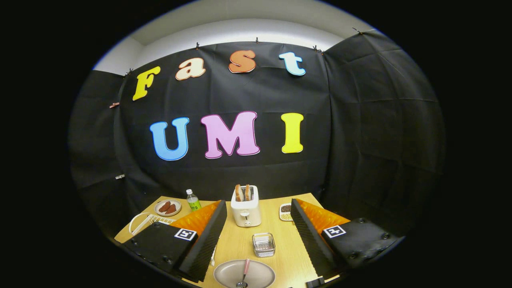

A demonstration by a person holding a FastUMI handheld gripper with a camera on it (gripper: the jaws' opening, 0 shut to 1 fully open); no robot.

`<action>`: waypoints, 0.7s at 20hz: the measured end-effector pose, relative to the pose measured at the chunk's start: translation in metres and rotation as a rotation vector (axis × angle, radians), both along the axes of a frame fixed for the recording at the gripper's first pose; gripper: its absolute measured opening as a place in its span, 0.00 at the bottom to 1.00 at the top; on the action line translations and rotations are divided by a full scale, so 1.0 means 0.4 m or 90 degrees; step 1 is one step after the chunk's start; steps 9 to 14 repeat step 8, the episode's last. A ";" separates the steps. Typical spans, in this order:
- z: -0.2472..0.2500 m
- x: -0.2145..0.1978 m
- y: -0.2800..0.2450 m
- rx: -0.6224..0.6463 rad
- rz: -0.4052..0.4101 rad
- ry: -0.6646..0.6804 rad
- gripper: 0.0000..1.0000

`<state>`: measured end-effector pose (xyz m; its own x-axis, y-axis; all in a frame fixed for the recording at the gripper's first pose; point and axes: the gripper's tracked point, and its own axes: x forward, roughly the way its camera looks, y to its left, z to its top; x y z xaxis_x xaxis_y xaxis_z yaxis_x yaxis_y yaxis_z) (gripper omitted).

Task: Take the plate from the dish rack, then take the spoon from the basket and place it into the plate.

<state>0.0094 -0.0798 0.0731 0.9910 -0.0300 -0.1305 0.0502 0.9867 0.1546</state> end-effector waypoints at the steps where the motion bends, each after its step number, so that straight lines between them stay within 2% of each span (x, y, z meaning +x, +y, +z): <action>1: -0.007 -0.009 -0.013 0.010 -0.006 0.005 0.98; 5: -0.020 -0.028 -0.027 0.080 0.006 0.003 0.99; 8: -0.030 -0.017 -0.070 0.050 0.012 -0.025 0.98; 14: -0.030 -0.017 -0.070 0.050 0.012 -0.025 0.98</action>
